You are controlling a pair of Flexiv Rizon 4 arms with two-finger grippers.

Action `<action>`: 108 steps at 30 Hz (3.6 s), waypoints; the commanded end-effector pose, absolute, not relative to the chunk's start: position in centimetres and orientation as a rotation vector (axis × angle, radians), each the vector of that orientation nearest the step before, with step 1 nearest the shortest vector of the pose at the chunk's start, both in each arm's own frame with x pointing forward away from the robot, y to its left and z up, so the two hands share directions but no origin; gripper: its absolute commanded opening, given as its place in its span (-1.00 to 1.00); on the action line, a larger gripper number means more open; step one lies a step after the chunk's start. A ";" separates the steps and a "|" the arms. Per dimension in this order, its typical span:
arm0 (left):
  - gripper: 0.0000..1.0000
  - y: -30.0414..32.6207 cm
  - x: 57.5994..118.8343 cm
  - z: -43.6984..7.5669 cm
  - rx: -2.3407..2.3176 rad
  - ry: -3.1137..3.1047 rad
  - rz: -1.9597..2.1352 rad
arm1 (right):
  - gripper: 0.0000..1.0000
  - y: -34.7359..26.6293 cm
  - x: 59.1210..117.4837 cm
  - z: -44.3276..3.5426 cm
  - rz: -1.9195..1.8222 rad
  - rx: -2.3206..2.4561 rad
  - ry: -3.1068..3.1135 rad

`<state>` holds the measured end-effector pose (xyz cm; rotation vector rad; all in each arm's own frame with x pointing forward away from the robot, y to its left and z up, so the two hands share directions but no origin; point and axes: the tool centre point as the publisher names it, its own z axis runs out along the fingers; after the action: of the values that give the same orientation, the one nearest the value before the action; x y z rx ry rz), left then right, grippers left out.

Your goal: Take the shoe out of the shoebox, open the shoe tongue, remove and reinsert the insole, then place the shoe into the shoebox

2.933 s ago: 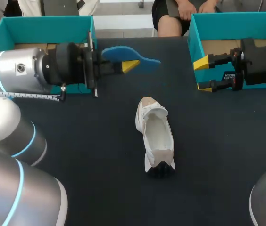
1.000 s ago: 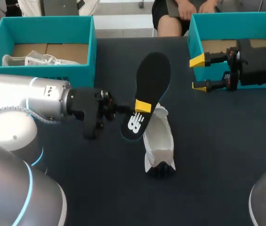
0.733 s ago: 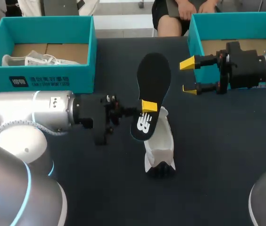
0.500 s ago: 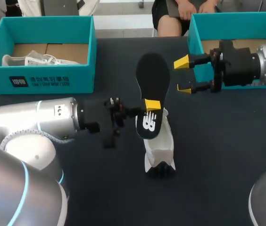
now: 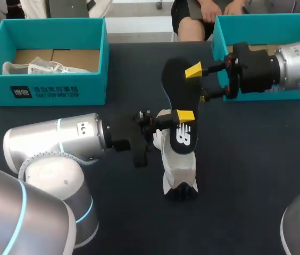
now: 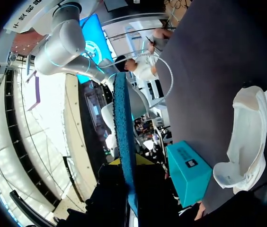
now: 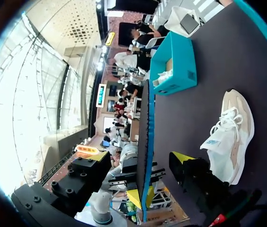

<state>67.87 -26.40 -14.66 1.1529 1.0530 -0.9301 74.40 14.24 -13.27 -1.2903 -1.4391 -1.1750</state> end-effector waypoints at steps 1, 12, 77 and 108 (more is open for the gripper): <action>-1.00 -28.2 68.5 -14.5 1.155 1.055 -0.926 | -0.21 14.7 74.5 -13.6 -1.177 -1.291 -1.434; -1.00 -27.8 68.5 -14.3 1.131 1.063 -0.925 | -1.00 14.8 74.6 -13.7 -1.169 -1.274 -1.432; 1.00 -20.7 71.7 -11.5 1.384 1.951 -0.796 | -1.00 14.4 75.0 -17.9 -1.159 -1.208 -1.384; 1.00 -24.2 75.0 -12.2 2.167 2.259 0.385 | -1.00 15.5 74.9 -17.6 -1.149 -1.207 -1.378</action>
<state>74.34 -23.46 -12.33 1.8159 1.9668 -0.2819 74.81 15.28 -17.65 -1.2053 -1.3771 -1.1491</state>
